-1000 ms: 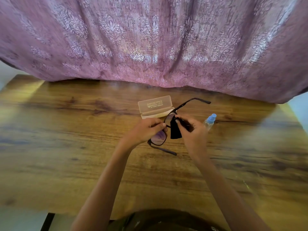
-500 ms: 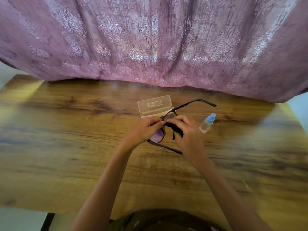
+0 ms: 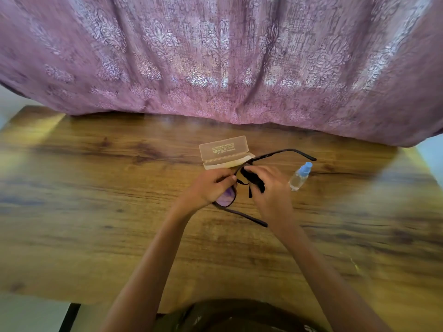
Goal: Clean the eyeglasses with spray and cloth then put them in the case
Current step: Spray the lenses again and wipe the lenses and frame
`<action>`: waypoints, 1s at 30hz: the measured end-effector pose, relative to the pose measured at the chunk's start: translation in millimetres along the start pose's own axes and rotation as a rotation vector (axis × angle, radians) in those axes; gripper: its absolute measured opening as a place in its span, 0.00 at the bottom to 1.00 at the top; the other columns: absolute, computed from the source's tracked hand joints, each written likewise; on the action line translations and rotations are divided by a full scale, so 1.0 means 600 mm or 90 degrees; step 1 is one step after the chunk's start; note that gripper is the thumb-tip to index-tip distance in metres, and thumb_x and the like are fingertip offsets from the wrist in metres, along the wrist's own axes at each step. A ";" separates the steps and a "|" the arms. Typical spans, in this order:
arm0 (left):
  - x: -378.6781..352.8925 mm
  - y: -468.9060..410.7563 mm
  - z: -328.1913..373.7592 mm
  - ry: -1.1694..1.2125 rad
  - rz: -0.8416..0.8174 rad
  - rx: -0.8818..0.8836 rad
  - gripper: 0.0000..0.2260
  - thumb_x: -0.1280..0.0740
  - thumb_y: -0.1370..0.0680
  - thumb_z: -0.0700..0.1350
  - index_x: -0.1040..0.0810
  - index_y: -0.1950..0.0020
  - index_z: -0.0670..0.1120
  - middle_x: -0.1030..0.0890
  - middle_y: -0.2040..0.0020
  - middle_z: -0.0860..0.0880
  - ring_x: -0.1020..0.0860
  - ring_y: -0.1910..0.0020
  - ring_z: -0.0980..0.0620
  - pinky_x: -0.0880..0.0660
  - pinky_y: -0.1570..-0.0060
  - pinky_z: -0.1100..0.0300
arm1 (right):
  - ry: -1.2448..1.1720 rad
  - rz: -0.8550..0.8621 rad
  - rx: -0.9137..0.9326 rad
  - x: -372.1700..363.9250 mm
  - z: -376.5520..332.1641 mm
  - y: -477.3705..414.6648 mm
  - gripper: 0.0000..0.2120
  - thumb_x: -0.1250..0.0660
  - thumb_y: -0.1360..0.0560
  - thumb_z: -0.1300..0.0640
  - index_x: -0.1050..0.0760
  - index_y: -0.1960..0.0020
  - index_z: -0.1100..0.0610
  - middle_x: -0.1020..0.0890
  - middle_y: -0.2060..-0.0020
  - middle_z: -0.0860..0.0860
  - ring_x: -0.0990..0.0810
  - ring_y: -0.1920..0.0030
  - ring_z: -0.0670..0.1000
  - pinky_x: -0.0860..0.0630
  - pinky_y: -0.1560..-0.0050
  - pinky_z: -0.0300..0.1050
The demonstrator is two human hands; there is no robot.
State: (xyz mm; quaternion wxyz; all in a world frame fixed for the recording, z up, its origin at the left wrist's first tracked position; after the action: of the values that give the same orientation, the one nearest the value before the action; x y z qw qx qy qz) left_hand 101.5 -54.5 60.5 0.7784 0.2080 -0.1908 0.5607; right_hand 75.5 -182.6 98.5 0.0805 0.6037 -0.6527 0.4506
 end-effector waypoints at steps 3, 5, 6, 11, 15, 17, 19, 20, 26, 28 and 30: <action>-0.003 -0.002 -0.002 -0.013 -0.002 -0.004 0.09 0.39 0.19 0.38 0.21 0.54 0.38 0.19 0.55 0.43 0.23 0.52 0.44 0.29 0.52 0.52 | -0.016 -0.040 0.023 -0.010 -0.005 0.008 0.13 0.29 0.29 0.71 0.18 0.46 0.64 0.17 0.53 0.56 0.19 0.51 0.56 0.23 0.49 0.48; -0.007 -0.001 -0.001 -0.029 -0.010 -0.011 0.08 0.39 0.19 0.38 0.23 0.56 0.43 0.21 0.58 0.46 0.24 0.55 0.47 0.30 0.54 0.54 | -0.025 -0.053 0.026 -0.013 -0.004 0.009 0.13 0.28 0.29 0.71 0.18 0.46 0.63 0.18 0.53 0.56 0.20 0.51 0.55 0.23 0.50 0.48; -0.007 -0.001 -0.002 -0.040 -0.012 -0.011 0.09 0.39 0.19 0.39 0.23 0.57 0.44 0.22 0.59 0.48 0.25 0.56 0.49 0.31 0.55 0.55 | -0.025 -0.054 0.029 -0.014 -0.004 0.009 0.13 0.28 0.29 0.71 0.18 0.46 0.64 0.18 0.54 0.56 0.20 0.51 0.55 0.23 0.50 0.47; -0.004 0.000 -0.008 -0.075 -0.010 0.006 0.10 0.39 0.18 0.42 0.24 0.59 0.46 0.21 0.62 0.50 0.24 0.58 0.48 0.32 0.58 0.55 | 0.012 -0.002 0.008 -0.008 -0.002 0.004 0.11 0.28 0.28 0.69 0.18 0.45 0.65 0.19 0.54 0.58 0.20 0.53 0.56 0.24 0.52 0.45; 0.001 0.007 -0.011 -0.049 0.003 0.005 0.11 0.39 0.18 0.42 0.23 0.57 0.39 0.19 0.58 0.39 0.23 0.57 0.42 0.29 0.56 0.50 | 0.040 -0.001 -0.015 -0.008 0.003 -0.001 0.13 0.29 0.28 0.70 0.19 0.43 0.66 0.19 0.54 0.58 0.21 0.52 0.57 0.26 0.50 0.45; 0.001 0.008 -0.016 -0.026 0.009 0.008 0.12 0.39 0.18 0.41 0.23 0.56 0.36 0.20 0.57 0.37 0.23 0.56 0.39 0.28 0.54 0.48 | 0.044 -0.010 -0.022 -0.009 0.005 -0.001 0.14 0.30 0.28 0.71 0.19 0.43 0.65 0.19 0.54 0.58 0.21 0.51 0.56 0.28 0.49 0.42; 0.002 0.008 -0.021 -0.006 0.016 0.009 0.12 0.39 0.18 0.41 0.23 0.55 0.34 0.20 0.57 0.35 0.24 0.57 0.40 0.30 0.57 0.50 | 0.038 -0.021 -0.027 -0.011 0.006 0.000 0.14 0.31 0.29 0.72 0.19 0.44 0.65 0.19 0.54 0.57 0.22 0.52 0.55 0.29 0.50 0.41; 0.003 0.009 -0.023 0.002 0.019 0.010 0.12 0.39 0.18 0.40 0.23 0.55 0.33 0.20 0.57 0.35 0.24 0.58 0.41 0.31 0.58 0.53 | 0.033 -0.029 -0.027 -0.012 0.005 0.001 0.14 0.31 0.29 0.72 0.19 0.44 0.64 0.20 0.55 0.57 0.22 0.53 0.55 0.28 0.50 0.41; 0.007 0.006 -0.033 0.018 0.032 0.019 0.11 0.39 0.18 0.39 0.22 0.54 0.34 0.21 0.59 0.40 0.26 0.58 0.48 0.35 0.60 0.58 | -0.005 -0.072 -0.037 -0.023 0.001 0.010 0.14 0.31 0.28 0.71 0.18 0.44 0.61 0.20 0.55 0.55 0.21 0.55 0.54 0.24 0.54 0.45; 0.007 0.005 -0.035 0.010 0.029 0.018 0.10 0.39 0.18 0.40 0.22 0.55 0.36 0.22 0.60 0.44 0.26 0.59 0.50 0.35 0.60 0.59 | -0.029 -0.080 -0.029 -0.026 -0.005 0.010 0.14 0.31 0.28 0.71 0.18 0.45 0.61 0.19 0.55 0.55 0.20 0.55 0.53 0.24 0.53 0.44; 0.007 0.005 -0.032 0.002 0.021 0.015 0.10 0.39 0.18 0.40 0.22 0.55 0.37 0.21 0.60 0.44 0.25 0.59 0.48 0.34 0.59 0.58 | -0.061 -0.083 -0.030 -0.028 -0.009 0.009 0.13 0.31 0.28 0.71 0.18 0.46 0.61 0.18 0.54 0.55 0.20 0.54 0.51 0.24 0.51 0.41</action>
State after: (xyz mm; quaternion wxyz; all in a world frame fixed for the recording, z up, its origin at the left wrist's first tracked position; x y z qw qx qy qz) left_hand 101.1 -39.6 46.8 0.7667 0.2127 -0.1864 0.5763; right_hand 73.0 -167.7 87.9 0.0927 0.6638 -0.6253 0.3997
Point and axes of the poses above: each hand's wrist, its own y-axis away from the middle knuckle, its own x-axis out of the back of the hand, z = x × y, the point moved 9 cm from there along -y, towards the middle knuckle
